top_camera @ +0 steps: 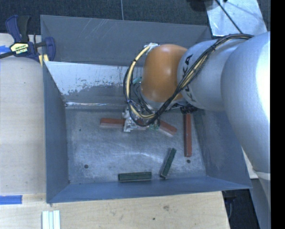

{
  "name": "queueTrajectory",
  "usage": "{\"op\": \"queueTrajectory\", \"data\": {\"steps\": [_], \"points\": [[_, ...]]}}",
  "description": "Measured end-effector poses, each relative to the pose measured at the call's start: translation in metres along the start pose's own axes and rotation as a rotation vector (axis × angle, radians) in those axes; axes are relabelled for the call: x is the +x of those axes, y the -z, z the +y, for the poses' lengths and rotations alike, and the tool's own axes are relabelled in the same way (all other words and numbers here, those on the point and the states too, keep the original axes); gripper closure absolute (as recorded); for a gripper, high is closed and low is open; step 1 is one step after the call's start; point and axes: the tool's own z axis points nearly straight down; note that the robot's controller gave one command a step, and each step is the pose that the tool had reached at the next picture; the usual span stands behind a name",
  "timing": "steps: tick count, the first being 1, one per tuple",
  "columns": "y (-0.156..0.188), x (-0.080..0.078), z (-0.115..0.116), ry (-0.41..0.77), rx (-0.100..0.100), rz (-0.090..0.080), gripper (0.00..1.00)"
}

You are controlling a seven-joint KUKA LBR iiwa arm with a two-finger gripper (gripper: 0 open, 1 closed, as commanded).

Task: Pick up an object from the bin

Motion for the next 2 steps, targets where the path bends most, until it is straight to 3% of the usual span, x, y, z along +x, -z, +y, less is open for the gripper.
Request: {"op": "queueTrajectory", "data": {"steps": [2], "points": [[0.0068, 0.0017, -0.0007, 0.0, 0.005, 0.02, 1.0]]}}
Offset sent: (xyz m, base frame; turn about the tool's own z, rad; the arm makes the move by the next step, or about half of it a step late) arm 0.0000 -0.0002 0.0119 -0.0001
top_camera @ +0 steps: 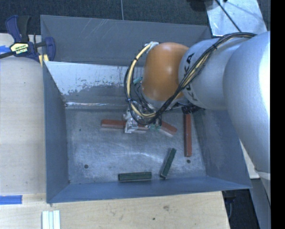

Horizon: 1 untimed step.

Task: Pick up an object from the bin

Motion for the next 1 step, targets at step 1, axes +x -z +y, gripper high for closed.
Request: {"op": "queueTrajectory", "data": {"steps": [1], "points": [[0.0022, -0.0005, 0.0, 0.0, 0.001, 0.002, 1.0]]}}
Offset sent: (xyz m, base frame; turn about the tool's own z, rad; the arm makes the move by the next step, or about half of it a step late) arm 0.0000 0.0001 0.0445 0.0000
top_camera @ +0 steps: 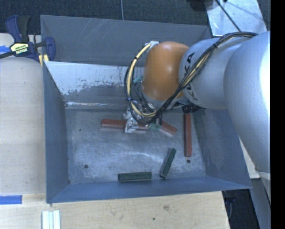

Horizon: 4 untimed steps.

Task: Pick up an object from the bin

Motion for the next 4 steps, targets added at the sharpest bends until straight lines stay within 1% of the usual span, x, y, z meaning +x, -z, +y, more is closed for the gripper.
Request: {"op": "queueTrajectory", "data": {"steps": [1, 2, 3, 4], "points": [[0.006, 0.001, 0.0, 0.0, 0.001, 0.006, 1.0], [0.023, 0.003, -0.001, 0.0, 0.003, 0.013, 1.0], [0.043, 0.001, 0.0, 0.0, 0.001, 0.005, 1.0], [0.051, -0.001, 0.0, 0.0, -0.001, -0.002, 1.0]]}}
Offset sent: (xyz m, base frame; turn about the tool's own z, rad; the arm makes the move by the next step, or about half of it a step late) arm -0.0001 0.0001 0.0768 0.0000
